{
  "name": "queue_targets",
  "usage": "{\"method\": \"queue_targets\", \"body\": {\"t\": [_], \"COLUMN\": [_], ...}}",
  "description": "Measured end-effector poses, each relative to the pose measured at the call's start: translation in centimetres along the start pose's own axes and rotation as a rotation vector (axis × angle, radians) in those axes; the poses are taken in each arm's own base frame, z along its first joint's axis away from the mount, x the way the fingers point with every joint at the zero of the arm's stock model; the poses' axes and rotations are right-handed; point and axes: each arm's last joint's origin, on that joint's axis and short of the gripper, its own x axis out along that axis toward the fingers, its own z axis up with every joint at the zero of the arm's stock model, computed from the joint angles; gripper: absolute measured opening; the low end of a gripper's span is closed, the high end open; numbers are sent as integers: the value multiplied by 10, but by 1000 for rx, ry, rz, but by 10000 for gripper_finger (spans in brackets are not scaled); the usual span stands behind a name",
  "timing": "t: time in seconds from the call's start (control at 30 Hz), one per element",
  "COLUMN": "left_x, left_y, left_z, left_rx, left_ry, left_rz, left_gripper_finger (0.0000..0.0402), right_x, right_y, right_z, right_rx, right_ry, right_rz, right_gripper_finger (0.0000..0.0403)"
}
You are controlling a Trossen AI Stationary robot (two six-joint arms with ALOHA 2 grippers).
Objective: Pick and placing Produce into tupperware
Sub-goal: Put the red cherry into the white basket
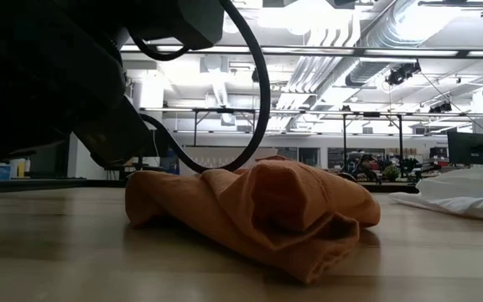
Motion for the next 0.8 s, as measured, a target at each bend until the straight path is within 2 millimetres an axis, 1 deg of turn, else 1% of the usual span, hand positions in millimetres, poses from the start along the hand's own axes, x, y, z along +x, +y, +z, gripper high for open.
{"method": "queue_targets", "body": {"t": [0.8], "left_x": [0], "left_y": [0], "left_z": [-1], "left_rx": [31], "left_ry": [18], "left_rz": [-5], "left_gripper_finger": [115], "right_x": [0], "right_y": [0], "right_z": [0], "right_rx": [0], "right_ry": [0], "right_rz": [0], "right_gripper_finger": [0]}}
